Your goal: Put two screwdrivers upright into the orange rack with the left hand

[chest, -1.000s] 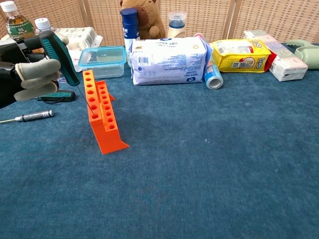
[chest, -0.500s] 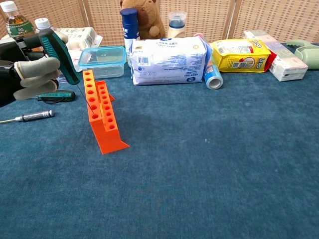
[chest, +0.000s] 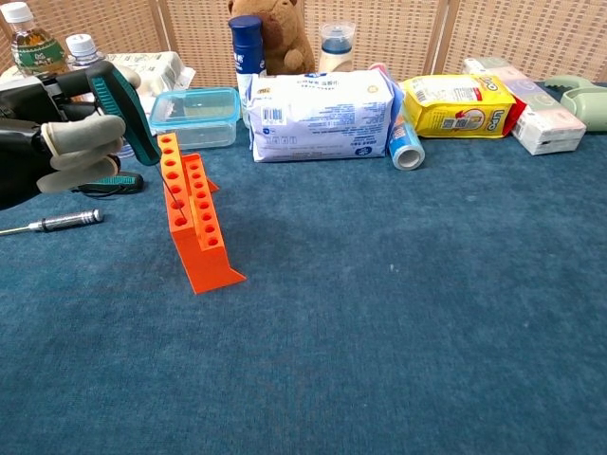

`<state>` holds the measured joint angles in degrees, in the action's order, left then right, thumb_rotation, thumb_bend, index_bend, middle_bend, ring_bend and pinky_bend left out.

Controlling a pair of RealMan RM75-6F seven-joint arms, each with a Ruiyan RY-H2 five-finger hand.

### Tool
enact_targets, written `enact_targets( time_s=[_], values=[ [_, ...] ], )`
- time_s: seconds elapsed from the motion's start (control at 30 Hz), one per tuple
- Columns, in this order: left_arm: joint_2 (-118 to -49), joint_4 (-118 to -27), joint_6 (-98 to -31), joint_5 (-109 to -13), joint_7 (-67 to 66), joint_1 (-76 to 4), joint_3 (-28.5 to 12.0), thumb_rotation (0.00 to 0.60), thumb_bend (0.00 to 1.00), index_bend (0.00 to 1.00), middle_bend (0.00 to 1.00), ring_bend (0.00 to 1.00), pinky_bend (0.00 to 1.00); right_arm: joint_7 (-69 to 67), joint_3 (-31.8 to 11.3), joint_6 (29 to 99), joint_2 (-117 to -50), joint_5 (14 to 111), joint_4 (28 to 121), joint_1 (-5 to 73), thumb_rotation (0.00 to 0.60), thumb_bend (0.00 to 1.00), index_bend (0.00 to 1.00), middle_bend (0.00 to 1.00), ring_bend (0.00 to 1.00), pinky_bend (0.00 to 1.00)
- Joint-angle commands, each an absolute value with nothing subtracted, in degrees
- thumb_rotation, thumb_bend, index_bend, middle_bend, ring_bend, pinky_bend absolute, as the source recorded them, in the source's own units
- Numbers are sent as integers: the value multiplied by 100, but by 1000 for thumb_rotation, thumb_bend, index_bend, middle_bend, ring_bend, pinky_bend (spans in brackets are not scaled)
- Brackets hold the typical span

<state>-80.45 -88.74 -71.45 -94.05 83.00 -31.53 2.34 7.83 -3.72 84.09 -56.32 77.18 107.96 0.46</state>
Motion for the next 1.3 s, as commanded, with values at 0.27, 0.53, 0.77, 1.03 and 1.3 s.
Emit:
enact_targets(
  time_s=[0.27,0.53,0.77,1.03,1.3],
  values=[
    [-8091,-8807,-7096,-9341,8251,-3148,223,600,542,535,836,871,950,768,-370,8407,-5623,7723,10794,44,599,0,22,0,0,7],
    [-8130,-8785,-7043,-9300,8093,-3147,216,600,554,535,836,871,951,753,-371,8416,-5617,7730,10797,39,600,0,22,0,0,9],
    [-8171,-8775,-7008,-9233,7999,-3132,192,600,553,535,836,871,950,741,-373,8420,-5612,7733,10798,37,600,0,22,0,0,9],
    [-8248,-8682,-6901,-9153,7910,-3131,181,600,553,535,836,871,950,731,-371,8420,-5605,7738,10801,34,600,0,22,0,0,9],
    [-8295,-8635,-6837,-9146,7847,-3133,186,600,554,536,836,871,950,730,-374,8412,-5606,7725,10801,37,600,0,22,0,0,10]
  ],
)
